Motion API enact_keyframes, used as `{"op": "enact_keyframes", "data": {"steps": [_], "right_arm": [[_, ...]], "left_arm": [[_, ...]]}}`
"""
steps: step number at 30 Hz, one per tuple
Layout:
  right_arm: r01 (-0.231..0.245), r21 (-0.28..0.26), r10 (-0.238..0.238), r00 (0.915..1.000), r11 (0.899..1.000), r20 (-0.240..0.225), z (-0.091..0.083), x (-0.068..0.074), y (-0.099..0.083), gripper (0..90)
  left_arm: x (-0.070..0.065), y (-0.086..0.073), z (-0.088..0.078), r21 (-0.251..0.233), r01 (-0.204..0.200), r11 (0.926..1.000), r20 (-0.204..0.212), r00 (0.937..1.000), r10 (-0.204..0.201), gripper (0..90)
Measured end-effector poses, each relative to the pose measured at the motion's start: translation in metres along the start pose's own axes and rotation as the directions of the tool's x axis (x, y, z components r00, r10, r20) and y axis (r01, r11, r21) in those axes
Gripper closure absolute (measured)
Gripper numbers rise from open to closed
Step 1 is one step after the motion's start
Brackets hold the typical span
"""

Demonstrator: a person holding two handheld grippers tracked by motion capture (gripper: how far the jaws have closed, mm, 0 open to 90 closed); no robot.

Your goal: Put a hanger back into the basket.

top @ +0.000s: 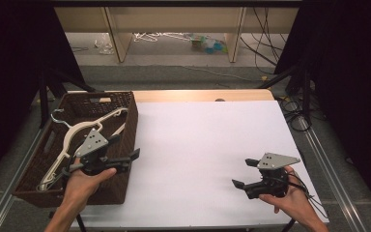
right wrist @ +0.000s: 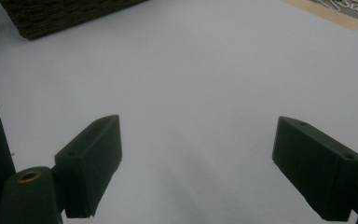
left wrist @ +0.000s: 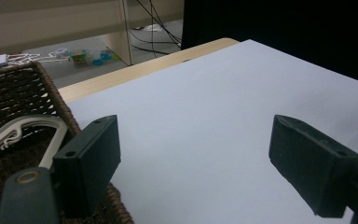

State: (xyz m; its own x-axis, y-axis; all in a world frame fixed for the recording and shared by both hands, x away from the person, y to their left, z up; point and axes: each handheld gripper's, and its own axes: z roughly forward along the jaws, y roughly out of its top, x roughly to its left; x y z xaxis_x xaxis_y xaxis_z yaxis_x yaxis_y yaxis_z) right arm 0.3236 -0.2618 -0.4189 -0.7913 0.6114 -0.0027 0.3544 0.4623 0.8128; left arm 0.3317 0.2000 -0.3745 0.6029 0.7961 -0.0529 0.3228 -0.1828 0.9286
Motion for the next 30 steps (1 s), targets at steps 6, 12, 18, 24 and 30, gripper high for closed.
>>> {"op": "enact_keyframes", "data": {"steps": [6,12,18,24,30], "right_arm": [[-0.005,-0.003,0.005,1.0,1.0,-0.005,0.001,0.0,-0.001,16.7],[-0.009,-0.002,0.009,0.9999,1.0,-0.006,0.002,0.002,-0.002,16.8],[-0.005,0.001,0.005,0.9999,1.0,-0.011,0.004,0.003,-0.003,16.7],[-0.006,0.001,0.006,0.9999,1.0,-0.011,0.004,0.005,-0.003,16.7],[-0.003,-0.009,0.003,1.0,1.0,-0.008,0.006,0.008,-0.003,16.8]], "left_arm": [[-0.011,-0.002,0.003,-0.014,-0.027,0.9995,-0.004,0.9996,0.027,16.6],[-0.027,-0.002,-0.002,-0.032,-0.038,0.9988,0.021,0.999,0.038,16.9],[-0.051,-0.006,-0.002,-0.027,-0.071,0.9971,0.073,0.9947,0.072,16.9],[-0.071,-0.02,0.001,-0.012,-0.104,0.9945,0.11,0.9884,0.104,16.9],[-0.075,-0.04,0.006,-0.018,-0.1,0.9948,0.114,0.9883,0.102,16.8]]}}
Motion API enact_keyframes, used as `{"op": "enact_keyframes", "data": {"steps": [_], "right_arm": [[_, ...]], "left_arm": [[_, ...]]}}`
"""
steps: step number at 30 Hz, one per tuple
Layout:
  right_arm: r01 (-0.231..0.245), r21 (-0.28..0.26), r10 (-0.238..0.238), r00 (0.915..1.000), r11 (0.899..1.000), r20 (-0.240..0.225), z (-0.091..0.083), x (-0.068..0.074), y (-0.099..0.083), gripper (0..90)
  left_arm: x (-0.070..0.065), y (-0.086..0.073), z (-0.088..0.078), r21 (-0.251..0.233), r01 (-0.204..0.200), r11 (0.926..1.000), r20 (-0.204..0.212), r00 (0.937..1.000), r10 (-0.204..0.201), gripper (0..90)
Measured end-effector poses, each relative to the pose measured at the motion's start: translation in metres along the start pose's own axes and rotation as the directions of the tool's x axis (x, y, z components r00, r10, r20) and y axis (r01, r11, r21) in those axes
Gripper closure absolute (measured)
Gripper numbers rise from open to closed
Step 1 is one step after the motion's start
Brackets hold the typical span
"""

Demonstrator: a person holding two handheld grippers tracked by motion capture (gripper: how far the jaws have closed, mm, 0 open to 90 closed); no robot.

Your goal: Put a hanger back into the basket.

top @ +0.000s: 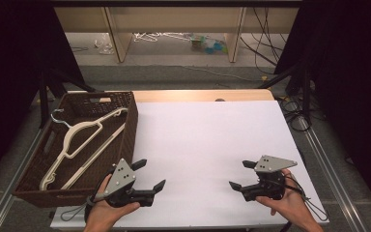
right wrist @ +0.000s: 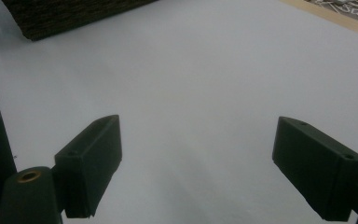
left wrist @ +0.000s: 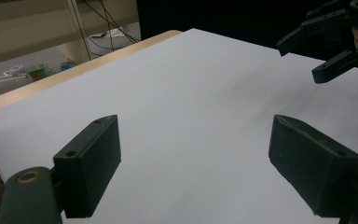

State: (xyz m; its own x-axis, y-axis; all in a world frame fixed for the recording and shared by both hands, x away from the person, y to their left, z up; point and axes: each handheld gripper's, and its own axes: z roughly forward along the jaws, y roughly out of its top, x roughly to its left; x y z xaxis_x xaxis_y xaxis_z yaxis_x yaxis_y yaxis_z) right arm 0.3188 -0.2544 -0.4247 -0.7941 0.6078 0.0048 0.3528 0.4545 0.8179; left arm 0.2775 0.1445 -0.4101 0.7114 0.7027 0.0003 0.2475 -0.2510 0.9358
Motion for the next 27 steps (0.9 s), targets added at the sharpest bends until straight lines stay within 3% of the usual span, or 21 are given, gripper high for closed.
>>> {"op": "enact_keyframes", "data": {"steps": [2,9,20,27], "right_arm": [[0.004,-0.003,-0.004,1.0,1.0,0.001,0.0,0.001,-0.001,16.8],[-0.002,-0.029,0.003,0.9997,1.0,0.024,-0.004,0.008,-0.008,16.7],[0.015,-0.074,-0.013,0.9995,0.997,0.028,-0.009,0.017,-0.013,16.6],[0.009,-0.06,-0.008,0.9999,0.998,0.015,-0.008,0.018,-0.013,16.6]], "left_arm": [[0.0,-0.007,0.003,0.003,0.001,1.0,-0.003,1.0,-0.001,16.8],[-0.002,-0.023,0.005,0.024,-0.054,0.9982,-0.003,0.9985,0.054,16.8],[-0.003,-0.029,0.005,0.024,-0.032,0.9992,-0.01,0.9994,0.033,16.7],[-0.001,-0.03,0.005,0.023,-0.034,0.9992,-0.011,0.9994,0.034,16.7]]}}
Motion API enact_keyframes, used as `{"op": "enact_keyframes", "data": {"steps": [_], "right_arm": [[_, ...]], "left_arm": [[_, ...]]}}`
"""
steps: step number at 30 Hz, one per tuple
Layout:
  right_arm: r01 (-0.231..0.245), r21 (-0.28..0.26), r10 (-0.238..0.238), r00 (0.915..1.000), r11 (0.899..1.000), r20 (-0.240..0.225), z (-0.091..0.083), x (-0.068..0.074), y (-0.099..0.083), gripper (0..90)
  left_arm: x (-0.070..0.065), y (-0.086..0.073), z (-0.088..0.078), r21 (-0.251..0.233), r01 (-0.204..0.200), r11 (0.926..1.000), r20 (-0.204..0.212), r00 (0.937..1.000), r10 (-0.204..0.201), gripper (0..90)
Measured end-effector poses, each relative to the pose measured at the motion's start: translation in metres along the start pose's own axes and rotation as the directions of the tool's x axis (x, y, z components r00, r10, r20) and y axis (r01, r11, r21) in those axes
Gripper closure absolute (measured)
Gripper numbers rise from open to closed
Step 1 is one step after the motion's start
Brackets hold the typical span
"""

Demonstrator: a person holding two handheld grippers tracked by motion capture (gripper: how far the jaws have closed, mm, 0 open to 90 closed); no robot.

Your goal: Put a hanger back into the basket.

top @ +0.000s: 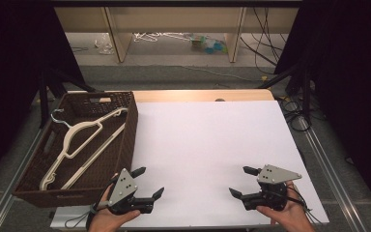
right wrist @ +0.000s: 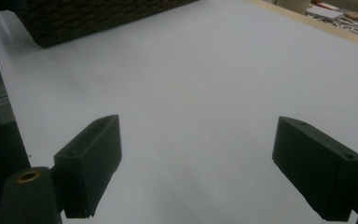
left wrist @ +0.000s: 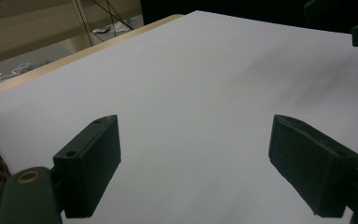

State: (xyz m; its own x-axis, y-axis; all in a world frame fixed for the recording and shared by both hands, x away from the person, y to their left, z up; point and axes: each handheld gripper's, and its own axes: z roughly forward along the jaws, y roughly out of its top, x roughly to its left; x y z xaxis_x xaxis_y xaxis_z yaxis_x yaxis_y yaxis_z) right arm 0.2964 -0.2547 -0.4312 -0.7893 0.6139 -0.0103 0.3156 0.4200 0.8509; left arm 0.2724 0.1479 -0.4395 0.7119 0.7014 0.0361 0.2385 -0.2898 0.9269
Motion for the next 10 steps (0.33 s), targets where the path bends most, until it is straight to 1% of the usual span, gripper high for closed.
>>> {"op": "enact_keyframes", "data": {"steps": [1,2,4,5,7,8,10], "right_arm": [[0.006,-0.005,-0.006,0.9999,1.0,0.009,0.0002,-0.0001,-0.0001,16.6],[0.001,0.002,-0.001,1.0,1.0,0.0,0.0012,0.0004,-0.0002,16.6],[-0.001,0.003,0.001,1.0,1.0,-0.001,0.0015,0.0006,-0.0004,16.6],[0.007,-0.002,-0.007,1.0,1.0,0.003,0.0019,0.0003,-0.0006,16.6],[0.002,0.007,-0.002,1.0,1.0,0.0,0.0024,0.0005,-0.0009,16.6],[-0.001,0.008,0.001,1.0,1.0,0.002,0.0023,0.0004,-0.0011,16.6],[0.003,0.005,-0.004,1.0,1.0,0.006,0.0024,-0.0001,-0.0012,16.6]], "left_arm": [[0.0007,0.0002,-0.0004,0.005,-0.012,0.9999,-0.005,0.9999,0.012,16.7],[0.0009,0.0,-0.0002,0.004,-0.01,0.9999,-0.004,0.9999,0.01,16.7],[0.0001,0.0001,-0.0001,0.0,0.001,1.0,0.0,1.0,-0.001,16.7],[-0.0003,0.0002,0.0001,-0.002,0.002,1.0,0.001,1.0,-0.002,16.7],[-0.0003,0.0002,0.0003,0.004,-0.008,1.0,-0.001,1.0,0.008,16.8],[-0.0005,-0.0004,0.0011,0.001,-0.006,1.0,0.004,1.0,0.006,16.8],[-0.001,-0.0008,0.0011,0.01,-0.007,0.9999,0.003,1.0,0.007,16.8]]}}
